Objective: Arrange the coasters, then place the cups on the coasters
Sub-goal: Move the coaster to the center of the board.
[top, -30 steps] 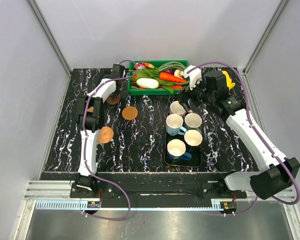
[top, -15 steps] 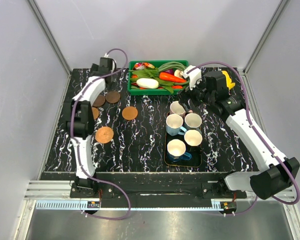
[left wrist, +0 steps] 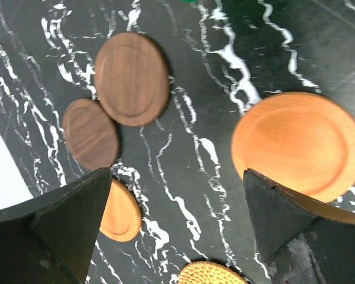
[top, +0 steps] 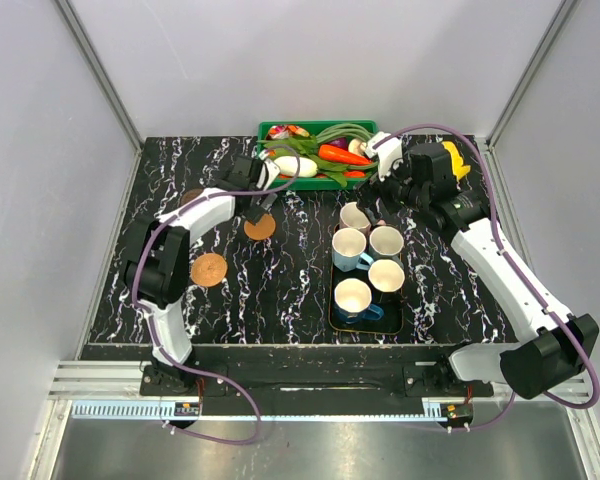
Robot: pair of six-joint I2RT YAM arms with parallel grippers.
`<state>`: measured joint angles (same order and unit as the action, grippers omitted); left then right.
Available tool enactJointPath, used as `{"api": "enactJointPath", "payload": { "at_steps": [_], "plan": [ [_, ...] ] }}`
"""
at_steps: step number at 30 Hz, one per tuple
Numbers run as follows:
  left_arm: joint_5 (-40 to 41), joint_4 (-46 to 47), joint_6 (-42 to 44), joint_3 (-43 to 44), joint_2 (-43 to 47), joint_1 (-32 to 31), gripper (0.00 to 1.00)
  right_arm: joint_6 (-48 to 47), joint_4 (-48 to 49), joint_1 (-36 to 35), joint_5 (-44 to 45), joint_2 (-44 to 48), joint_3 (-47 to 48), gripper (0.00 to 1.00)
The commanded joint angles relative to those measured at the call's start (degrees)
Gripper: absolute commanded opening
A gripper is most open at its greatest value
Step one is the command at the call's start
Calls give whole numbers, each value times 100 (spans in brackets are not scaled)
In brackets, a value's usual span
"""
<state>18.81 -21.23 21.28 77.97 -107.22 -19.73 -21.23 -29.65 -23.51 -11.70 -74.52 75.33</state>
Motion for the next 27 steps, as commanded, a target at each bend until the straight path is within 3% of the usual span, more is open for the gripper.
{"api": "enactJointPath", "payload": {
  "at_steps": [1, 18, 27],
  "plan": [
    [-132, 260, 113, 69, -71, -154, 99, -12, 214, 13, -148, 201, -27, 100],
    [483, 383, 166, 78, -879, -488, 99, -56, 249, 4, -209, 228, -115, 100],
    [589, 489, 210, -256, -704, -32, 99, -65, 249, 13, -227, 245, -133, 100]
  ]
}}
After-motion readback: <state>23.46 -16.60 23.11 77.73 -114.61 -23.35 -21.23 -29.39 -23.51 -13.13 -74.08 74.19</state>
